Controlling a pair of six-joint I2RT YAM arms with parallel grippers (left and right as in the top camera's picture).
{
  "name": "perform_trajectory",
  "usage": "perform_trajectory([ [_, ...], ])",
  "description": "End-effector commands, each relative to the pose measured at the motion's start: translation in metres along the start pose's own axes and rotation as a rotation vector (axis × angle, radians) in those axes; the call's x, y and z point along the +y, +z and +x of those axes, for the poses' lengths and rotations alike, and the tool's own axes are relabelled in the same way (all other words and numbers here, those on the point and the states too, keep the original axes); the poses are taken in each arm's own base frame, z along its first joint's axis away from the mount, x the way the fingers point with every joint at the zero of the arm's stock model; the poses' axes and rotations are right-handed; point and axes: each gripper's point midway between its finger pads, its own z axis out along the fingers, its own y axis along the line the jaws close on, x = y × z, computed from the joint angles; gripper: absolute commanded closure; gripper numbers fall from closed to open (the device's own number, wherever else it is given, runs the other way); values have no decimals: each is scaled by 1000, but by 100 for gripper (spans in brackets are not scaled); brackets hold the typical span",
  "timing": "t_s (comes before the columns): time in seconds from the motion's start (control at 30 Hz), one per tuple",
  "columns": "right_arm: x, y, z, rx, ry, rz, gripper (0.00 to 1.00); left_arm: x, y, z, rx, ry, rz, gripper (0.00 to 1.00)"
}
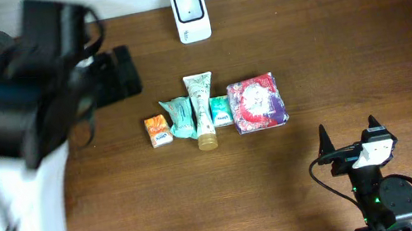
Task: Scan the item barcode
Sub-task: 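Place the orange box left of the wipes packet and withdraw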
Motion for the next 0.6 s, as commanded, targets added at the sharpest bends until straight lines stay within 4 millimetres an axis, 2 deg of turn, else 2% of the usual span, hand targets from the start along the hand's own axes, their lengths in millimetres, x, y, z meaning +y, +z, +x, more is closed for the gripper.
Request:
perform_trajectory([
  [0.0,0,0,4,5,-7,4,1,24,-43,10,-92,0,-25,1],
  [0.1,0,0,4,5,-7,4,1,40,-64,21,-131,-32,-31,1],
  [0.23,0,0,4,5,-7,4,1,94,-89,20,-216,-254,-126,1],
  [0.27,0,0,4,5,-7,4,2,102,-92,20,-225,-277,-144,1],
  [0.33,0,0,4,5,-7,4,1,118,-92,19,-229,-326,-187,1],
  [0.57,0,0,4,5,-7,4,1,150,-80,28,-185,-442,-280,1],
])
